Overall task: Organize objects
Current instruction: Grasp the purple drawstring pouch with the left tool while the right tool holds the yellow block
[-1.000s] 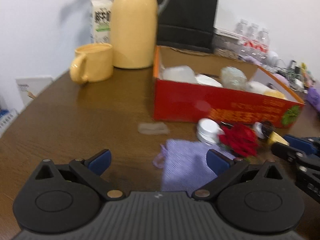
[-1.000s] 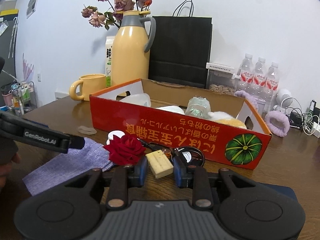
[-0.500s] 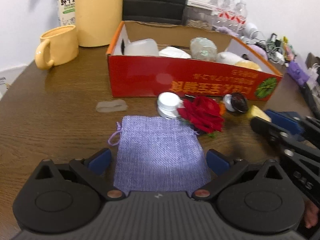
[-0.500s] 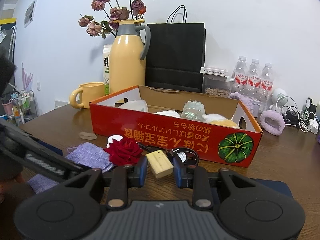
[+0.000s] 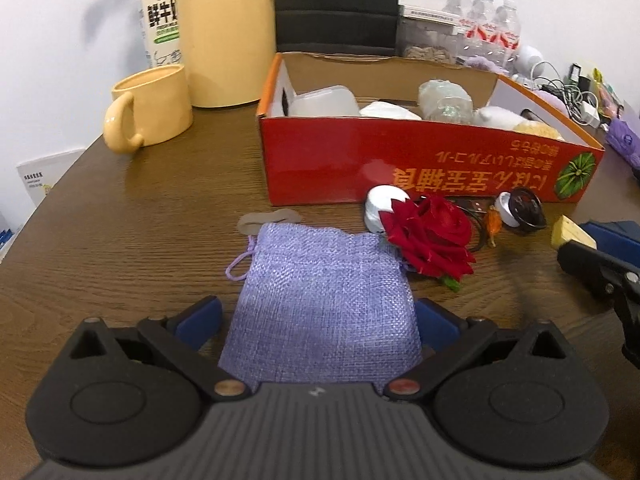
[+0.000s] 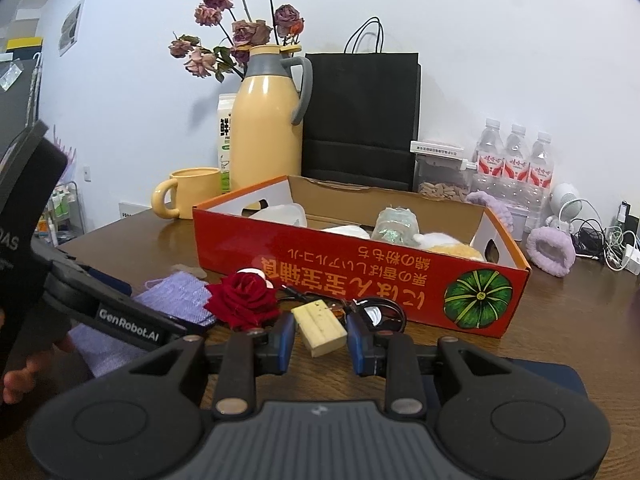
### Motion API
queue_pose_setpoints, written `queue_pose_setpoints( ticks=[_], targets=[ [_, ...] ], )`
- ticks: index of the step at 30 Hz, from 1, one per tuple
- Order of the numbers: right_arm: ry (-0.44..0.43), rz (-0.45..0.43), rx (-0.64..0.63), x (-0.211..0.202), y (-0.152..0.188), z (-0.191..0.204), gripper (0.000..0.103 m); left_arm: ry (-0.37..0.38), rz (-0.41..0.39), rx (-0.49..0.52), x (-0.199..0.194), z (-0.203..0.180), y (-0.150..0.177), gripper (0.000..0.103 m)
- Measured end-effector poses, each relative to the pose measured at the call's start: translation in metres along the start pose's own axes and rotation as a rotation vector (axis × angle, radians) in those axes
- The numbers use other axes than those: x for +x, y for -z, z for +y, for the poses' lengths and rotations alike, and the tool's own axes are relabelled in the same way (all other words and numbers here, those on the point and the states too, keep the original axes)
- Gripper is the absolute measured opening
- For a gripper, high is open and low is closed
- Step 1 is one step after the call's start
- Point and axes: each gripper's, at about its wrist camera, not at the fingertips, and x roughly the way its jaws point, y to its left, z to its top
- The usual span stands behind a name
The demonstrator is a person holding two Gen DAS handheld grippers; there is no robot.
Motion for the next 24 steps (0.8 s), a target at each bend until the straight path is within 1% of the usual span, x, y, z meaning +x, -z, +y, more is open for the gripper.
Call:
queue_pose_setpoints(
  ticks=[7, 10, 13, 17, 19, 20, 21, 22, 24],
  targets=[
    [-0.006, -0.003, -0.003, -0.001, 0.000, 0.001, 0.027, -0.028, -0.013, 0.030, 0.000, 0.000, -0.001, 0.103],
    [-0.006, -0.004, -0.004, -0.001, 0.001, 0.002, 0.027, -0.008, -0.022, -0.004, 0.003, 0.006, 0.001, 0.103],
    [-0.006, -0.002, -0.005, -0.001, 0.001, 0.001, 0.027, -0.001, -0.056, 0.004, 0.002, 0.008, 0.006, 0.103],
    [-0.003, 0.003, -0.006, -0.001, 0.002, 0.002, 0.027, 0.007, -0.055, 0.008, 0.001, 0.009, 0.006, 0.102],
    [-0.003, 0.005, -0.006, 0.000, 0.002, 0.002, 0.027, 0.004, -0.072, 0.008, -0.002, 0.008, 0.008, 0.092],
    [-0.003, 0.005, -0.006, 0.000, 0.002, 0.002, 0.027, 0.001, -0.087, 0.005, -0.005, 0.009, 0.010, 0.081],
    [-0.003, 0.005, -0.007, 0.000, 0.002, 0.002, 0.027, -0.002, -0.099, 0.005, -0.007, 0.009, 0.012, 0.072],
    [-0.003, 0.006, -0.007, 0.000, 0.002, 0.002, 0.027, -0.002, -0.108, 0.004, -0.010, 0.008, 0.014, 0.068],
    [-0.002, 0.007, -0.009, 0.000, 0.002, 0.003, 0.027, -0.005, -0.126, 0.002, -0.015, 0.008, 0.017, 0.042]
  ],
)
